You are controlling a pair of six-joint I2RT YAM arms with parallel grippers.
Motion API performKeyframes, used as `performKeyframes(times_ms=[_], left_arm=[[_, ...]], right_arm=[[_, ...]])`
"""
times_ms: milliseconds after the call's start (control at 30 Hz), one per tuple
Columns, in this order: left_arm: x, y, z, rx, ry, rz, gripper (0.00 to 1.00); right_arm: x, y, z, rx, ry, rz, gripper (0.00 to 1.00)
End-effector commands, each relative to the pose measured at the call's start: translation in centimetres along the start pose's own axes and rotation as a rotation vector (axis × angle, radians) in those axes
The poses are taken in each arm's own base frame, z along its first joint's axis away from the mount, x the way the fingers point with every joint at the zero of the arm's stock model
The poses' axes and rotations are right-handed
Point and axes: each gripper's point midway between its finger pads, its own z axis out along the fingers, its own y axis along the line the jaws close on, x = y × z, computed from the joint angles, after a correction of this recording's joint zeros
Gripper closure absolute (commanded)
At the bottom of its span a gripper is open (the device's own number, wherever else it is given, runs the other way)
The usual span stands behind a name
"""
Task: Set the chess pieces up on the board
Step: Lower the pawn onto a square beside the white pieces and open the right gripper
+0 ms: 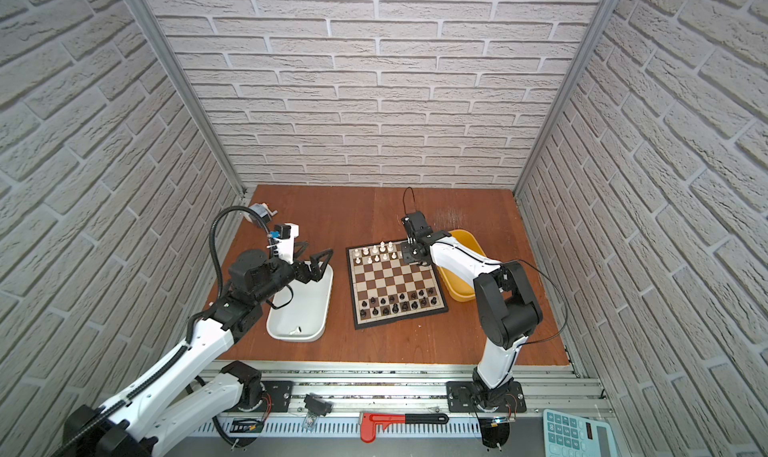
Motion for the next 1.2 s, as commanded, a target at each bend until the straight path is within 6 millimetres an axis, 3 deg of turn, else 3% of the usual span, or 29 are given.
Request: performKeyframes(times_ms=[0, 600, 1167], left_arm=[[-1.0, 0.3, 0.1, -0.016, -0.045, -0.003, 0.02], [-1.2, 0.8, 0.1, -0.043, -0.058, -0.006, 0.02], [-1.3, 1.4, 0.1, -0.067, -0.065, -0.004, 0.02]], right_arm=[[-1.8, 0.5, -0.1, -0.025, -0.045, -0.006, 0.94], [-2.8, 0.1, 3.0, 0.005, -0.02, -0.02, 0.94], [-3.0, -0.2, 4.3, -0.003, -0.002, -0.012, 0.94]])
